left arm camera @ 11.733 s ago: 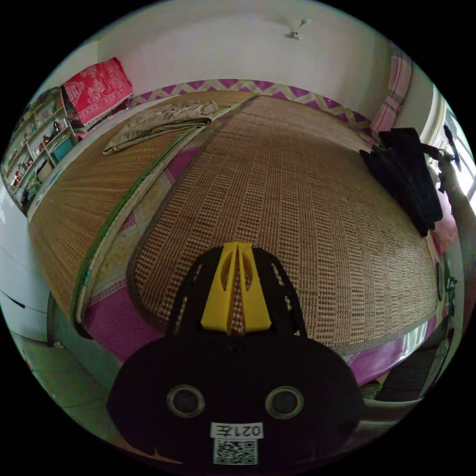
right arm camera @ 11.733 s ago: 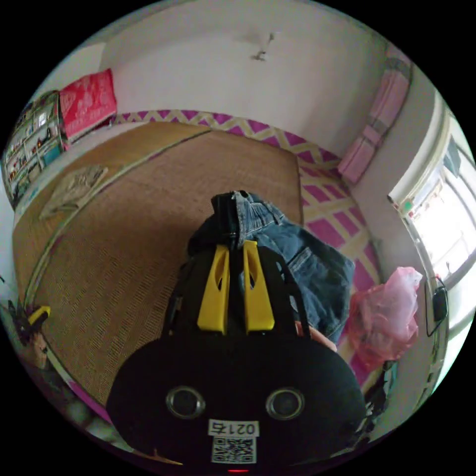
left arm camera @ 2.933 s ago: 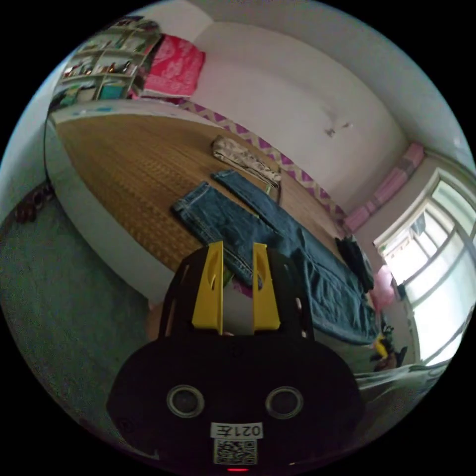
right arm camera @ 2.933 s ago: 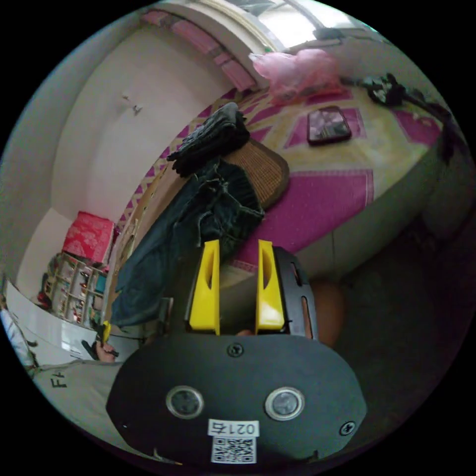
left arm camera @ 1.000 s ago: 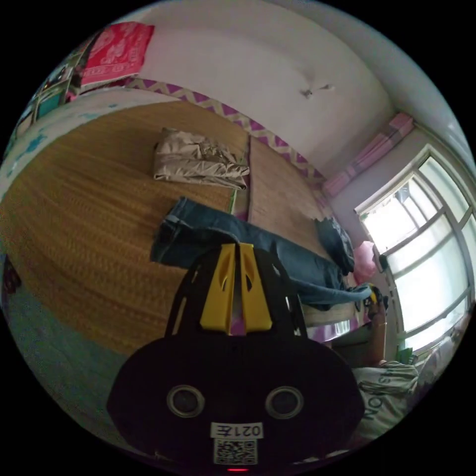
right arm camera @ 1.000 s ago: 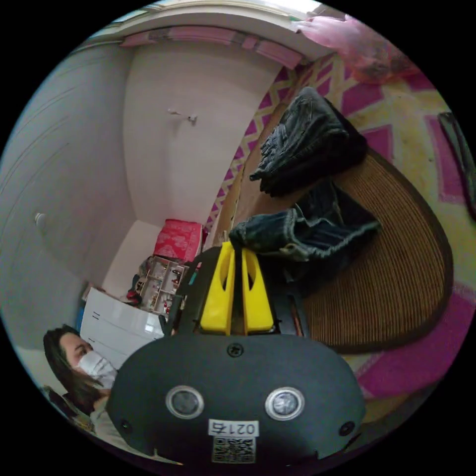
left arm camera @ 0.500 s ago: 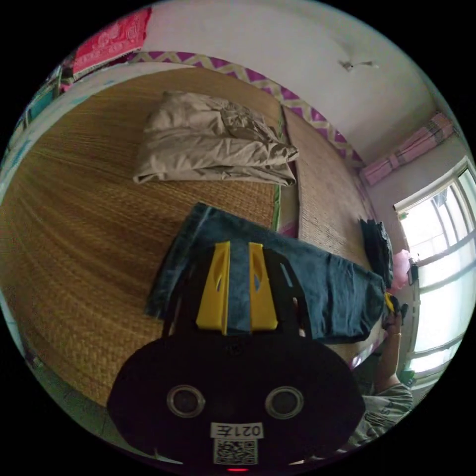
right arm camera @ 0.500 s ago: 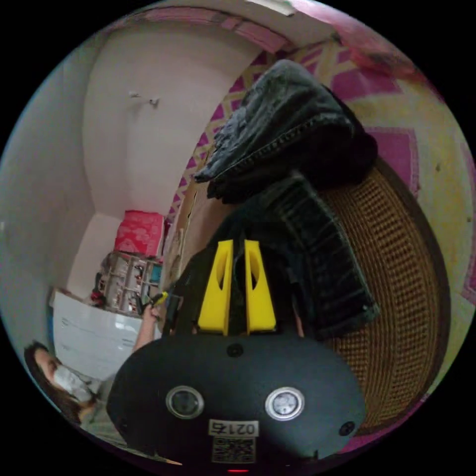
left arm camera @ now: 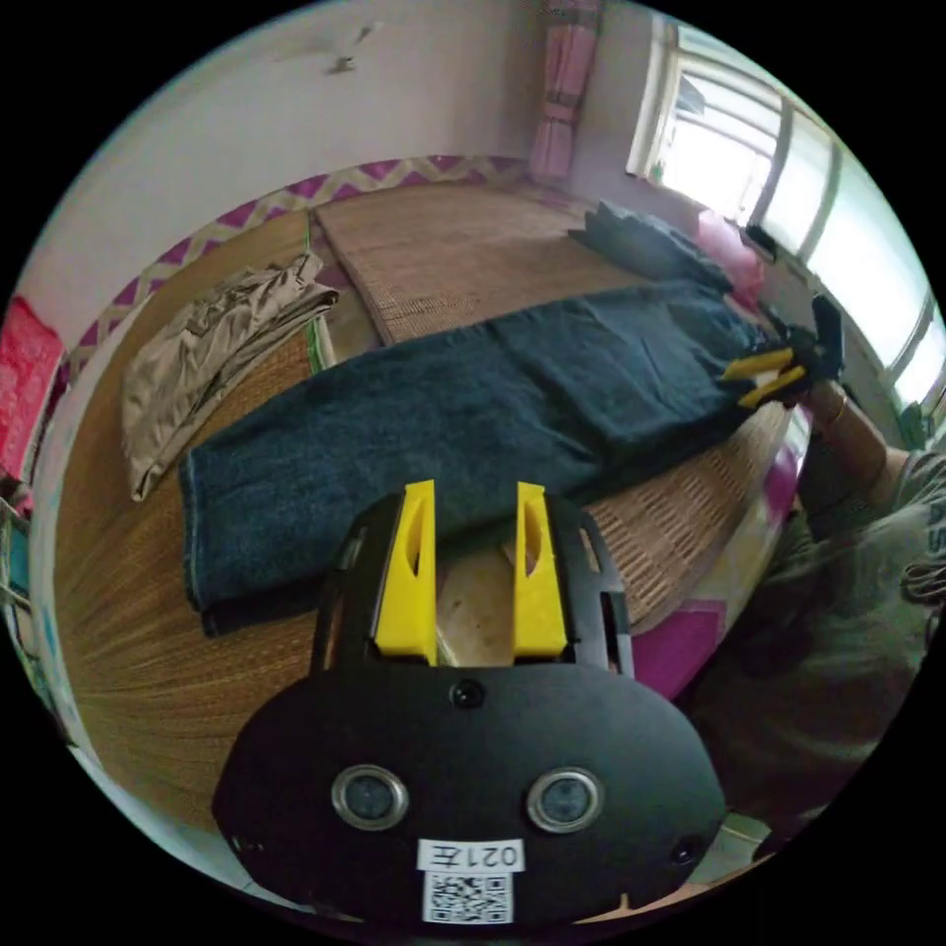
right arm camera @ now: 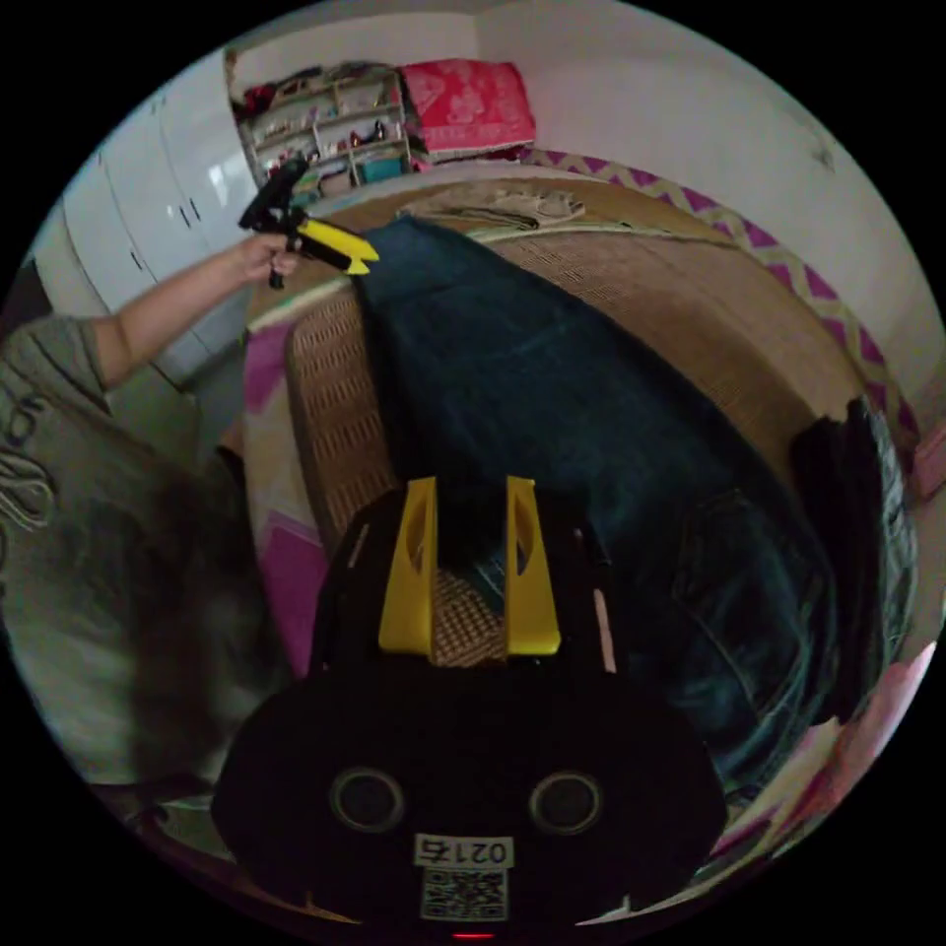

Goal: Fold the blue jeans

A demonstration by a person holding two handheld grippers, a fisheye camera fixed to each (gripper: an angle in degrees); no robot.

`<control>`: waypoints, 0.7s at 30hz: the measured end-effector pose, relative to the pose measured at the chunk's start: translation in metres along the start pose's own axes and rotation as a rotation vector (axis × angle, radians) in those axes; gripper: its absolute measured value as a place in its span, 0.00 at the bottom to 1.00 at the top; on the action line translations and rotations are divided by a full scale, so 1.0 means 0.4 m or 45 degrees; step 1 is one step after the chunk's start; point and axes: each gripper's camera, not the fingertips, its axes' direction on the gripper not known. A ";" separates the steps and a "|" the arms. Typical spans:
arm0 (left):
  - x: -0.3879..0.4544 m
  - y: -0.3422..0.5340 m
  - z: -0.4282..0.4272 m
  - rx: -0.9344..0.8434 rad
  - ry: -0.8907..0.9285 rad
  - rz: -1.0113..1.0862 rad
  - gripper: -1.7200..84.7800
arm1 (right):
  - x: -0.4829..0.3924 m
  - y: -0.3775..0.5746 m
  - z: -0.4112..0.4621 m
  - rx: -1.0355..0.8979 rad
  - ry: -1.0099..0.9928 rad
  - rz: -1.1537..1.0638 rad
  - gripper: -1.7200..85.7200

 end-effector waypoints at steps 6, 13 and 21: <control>-0.043 0.061 0.029 -0.028 -0.009 -0.157 0.02 | -0.198 0.045 0.115 -0.030 0.271 -0.078 0.06; -0.082 0.140 0.016 0.015 0.089 -0.231 0.01 | -0.379 0.159 0.192 0.004 0.379 -0.162 0.02; -0.213 0.282 -0.104 0.282 0.148 -0.666 0.08 | -0.386 0.227 0.128 0.137 0.410 -0.024 0.01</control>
